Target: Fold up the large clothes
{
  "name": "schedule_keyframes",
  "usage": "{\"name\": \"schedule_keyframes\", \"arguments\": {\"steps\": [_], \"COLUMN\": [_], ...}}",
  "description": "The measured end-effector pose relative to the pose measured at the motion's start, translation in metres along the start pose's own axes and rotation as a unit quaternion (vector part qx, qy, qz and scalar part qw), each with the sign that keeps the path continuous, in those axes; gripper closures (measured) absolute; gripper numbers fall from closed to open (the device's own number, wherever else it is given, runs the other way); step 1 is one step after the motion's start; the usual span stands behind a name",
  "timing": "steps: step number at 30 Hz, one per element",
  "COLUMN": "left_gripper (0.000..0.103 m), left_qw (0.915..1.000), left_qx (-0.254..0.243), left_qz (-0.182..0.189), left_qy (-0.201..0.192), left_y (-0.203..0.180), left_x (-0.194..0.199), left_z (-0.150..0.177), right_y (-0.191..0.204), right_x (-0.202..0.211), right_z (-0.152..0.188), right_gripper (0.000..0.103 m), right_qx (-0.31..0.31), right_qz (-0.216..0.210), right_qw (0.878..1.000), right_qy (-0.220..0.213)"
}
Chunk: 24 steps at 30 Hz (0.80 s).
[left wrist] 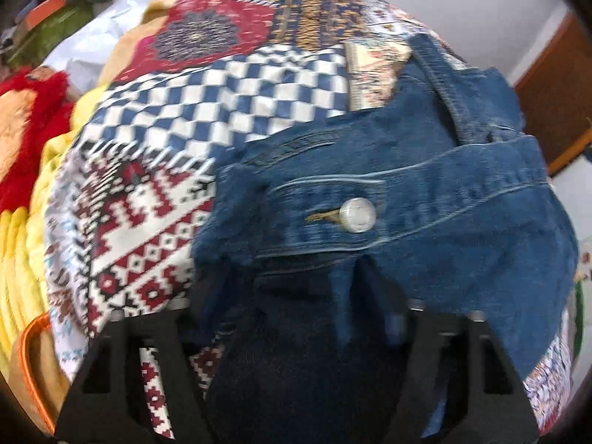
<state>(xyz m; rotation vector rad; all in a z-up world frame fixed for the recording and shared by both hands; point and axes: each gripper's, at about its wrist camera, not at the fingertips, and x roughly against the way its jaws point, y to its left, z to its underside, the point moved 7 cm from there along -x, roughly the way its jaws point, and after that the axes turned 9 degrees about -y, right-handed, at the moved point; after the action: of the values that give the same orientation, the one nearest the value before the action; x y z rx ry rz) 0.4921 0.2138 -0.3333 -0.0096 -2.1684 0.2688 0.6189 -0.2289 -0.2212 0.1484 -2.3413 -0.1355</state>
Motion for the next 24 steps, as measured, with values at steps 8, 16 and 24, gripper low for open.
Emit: {"name": "schedule_keyframes", "arguments": {"steps": [8, 16, 24], "left_gripper": [0.09, 0.09, 0.079], "left_qw": [0.9971, 0.9923, 0.9984], "left_qx": [-0.032, -0.073, -0.018], "left_qz": [-0.027, -0.052, -0.047], "left_qy": [-0.063, -0.086, -0.026], "left_y": [-0.013, -0.012, 0.017], "left_x": [0.036, 0.06, -0.005], "left_z": [-0.035, -0.068, -0.028], "right_y": [0.045, 0.158, 0.247], "right_x": [-0.025, -0.014, -0.032], "right_z": [0.065, 0.072, 0.134], "right_gripper": [0.087, 0.087, 0.087], "right_qx": [0.11, 0.19, 0.258], "right_qz": [-0.004, -0.079, -0.121], "right_qw": [0.992, 0.978, 0.955], "right_qy": [0.065, 0.036, 0.086]}}
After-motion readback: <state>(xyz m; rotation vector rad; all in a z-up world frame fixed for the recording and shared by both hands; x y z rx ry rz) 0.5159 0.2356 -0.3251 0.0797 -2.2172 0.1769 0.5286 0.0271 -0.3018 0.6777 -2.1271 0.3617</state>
